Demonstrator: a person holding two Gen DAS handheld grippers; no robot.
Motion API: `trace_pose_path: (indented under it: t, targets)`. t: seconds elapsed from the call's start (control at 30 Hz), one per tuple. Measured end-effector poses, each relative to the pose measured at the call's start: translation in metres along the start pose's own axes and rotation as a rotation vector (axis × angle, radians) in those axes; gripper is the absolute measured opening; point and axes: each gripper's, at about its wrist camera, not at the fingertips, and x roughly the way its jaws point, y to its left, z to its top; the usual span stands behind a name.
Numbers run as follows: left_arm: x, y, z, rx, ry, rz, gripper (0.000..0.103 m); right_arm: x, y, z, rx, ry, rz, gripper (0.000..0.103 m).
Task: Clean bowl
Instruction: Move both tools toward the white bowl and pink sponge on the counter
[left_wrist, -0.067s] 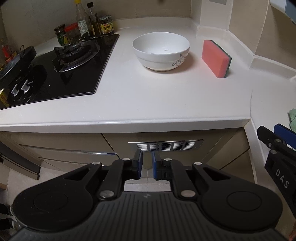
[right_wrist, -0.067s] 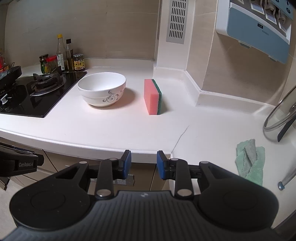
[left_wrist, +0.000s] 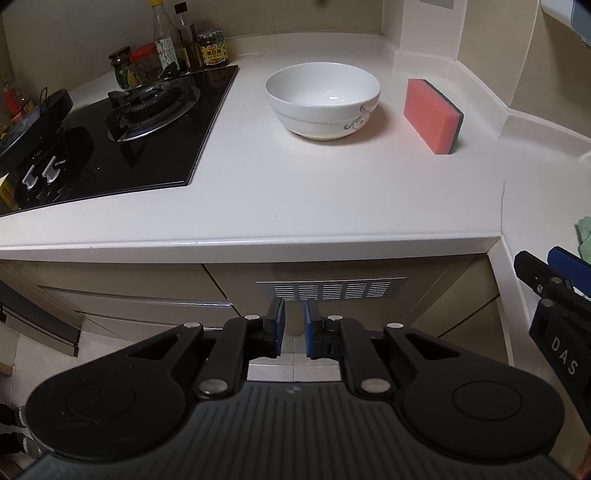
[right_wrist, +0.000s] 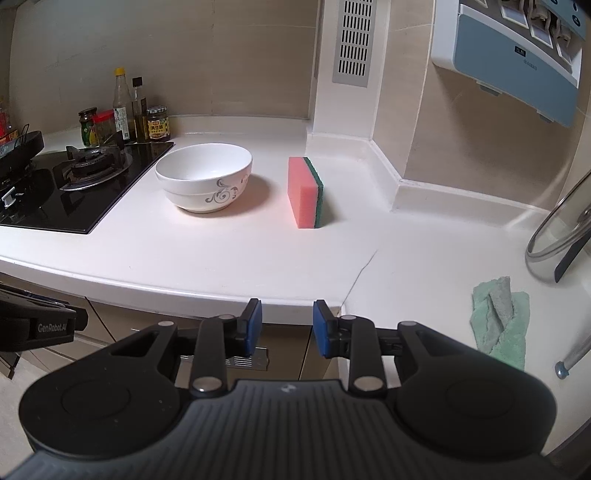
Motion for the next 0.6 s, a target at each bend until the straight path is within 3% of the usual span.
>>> trace_pose_path:
  t: [0.6]
  targets:
    - [-0.004, 0.001, 0.008, -0.027, 0.016, -0.025, 0.011, 0.006, 0.006, -0.003, -0.007, 0.006, 0.001, 0.025]
